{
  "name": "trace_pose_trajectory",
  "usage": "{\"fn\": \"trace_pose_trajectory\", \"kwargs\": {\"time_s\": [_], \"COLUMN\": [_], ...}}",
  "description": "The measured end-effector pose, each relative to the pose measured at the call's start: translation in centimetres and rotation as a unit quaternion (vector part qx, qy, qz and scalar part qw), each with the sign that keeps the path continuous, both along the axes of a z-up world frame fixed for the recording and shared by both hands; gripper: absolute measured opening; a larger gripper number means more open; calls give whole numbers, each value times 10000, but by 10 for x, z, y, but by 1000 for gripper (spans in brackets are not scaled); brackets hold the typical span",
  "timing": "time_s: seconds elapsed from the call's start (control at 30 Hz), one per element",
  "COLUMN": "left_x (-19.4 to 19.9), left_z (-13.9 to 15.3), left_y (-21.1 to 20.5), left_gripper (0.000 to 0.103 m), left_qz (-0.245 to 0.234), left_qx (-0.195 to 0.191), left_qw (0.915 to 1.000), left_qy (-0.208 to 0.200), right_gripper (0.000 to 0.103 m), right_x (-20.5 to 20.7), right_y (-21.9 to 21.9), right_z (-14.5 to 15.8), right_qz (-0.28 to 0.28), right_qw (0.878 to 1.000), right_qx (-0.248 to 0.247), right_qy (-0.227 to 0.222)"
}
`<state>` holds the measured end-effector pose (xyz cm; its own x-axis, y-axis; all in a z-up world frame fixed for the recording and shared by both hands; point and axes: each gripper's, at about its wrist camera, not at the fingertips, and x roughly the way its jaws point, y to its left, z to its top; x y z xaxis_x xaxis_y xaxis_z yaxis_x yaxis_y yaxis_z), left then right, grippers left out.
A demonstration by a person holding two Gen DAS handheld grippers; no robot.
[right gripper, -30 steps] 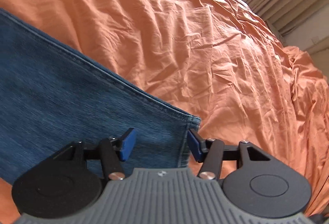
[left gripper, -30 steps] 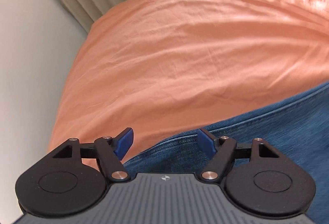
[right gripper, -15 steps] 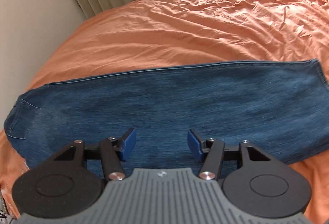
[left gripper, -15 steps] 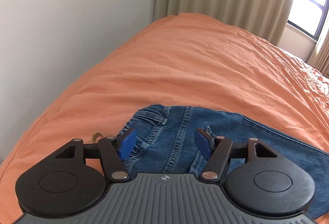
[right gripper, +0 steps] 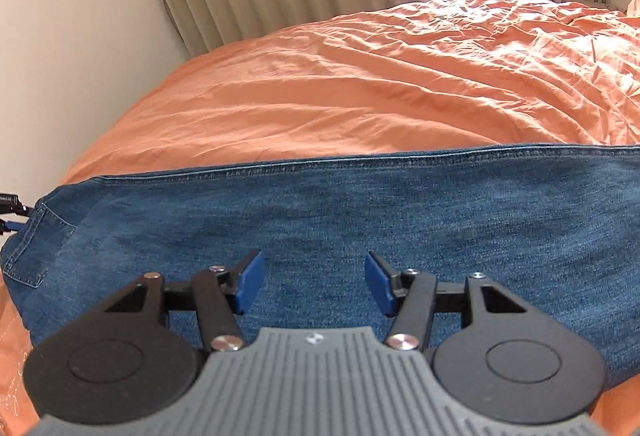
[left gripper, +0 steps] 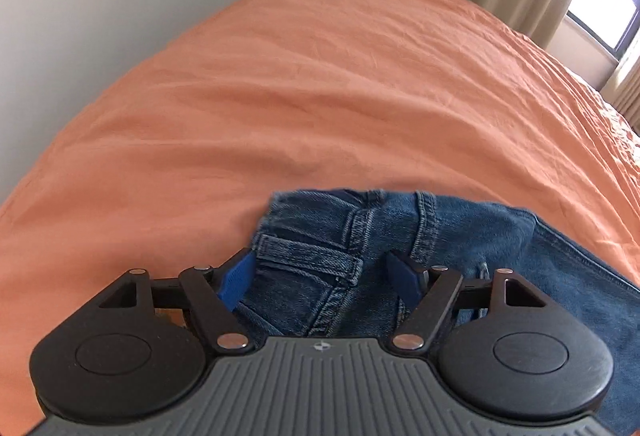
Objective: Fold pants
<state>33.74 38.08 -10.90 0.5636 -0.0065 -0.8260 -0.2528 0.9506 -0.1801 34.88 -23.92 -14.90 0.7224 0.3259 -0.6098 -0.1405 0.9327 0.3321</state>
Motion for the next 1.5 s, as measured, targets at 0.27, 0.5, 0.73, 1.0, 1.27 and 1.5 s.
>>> {"fn": "trace_pose_trajectory", "kwargs": {"time_s": [0.27, 0.5, 0.73, 1.0, 1.27, 1.5], "left_x": [9, 24, 48, -22, -133, -141], "left_z": [-15, -3, 1, 84, 48, -41], "left_y": [-38, -47, -84, -61, -7, 36], "left_gripper": [90, 56, 52, 78, 75, 73], "left_qz": [-461, 69, 93, 630, 2165, 3329], "left_qx": [1328, 1351, 2538, 1646, -842, -3071], "left_qw": [9900, 9907, 9658, 9835, 9669, 8815], "left_qy": [68, 167, 520, -417, -1054, -1337], "right_gripper": [52, 52, 52, 52, 52, 52], "right_x": [23, 14, 12, 8, -9, -15], "right_y": [4, -3, -18, -29, -26, -24], "right_z": [-13, -7, -10, -12, 3, 5], "right_qz": [114, 152, 53, 12, 140, 107], "right_qw": [9997, 9998, 9997, 9979, 9988, 9996], "right_qx": [190, 108, 232, 620, 468, 260], "right_qy": [124, -54, 75, 196, -35, -81]}}
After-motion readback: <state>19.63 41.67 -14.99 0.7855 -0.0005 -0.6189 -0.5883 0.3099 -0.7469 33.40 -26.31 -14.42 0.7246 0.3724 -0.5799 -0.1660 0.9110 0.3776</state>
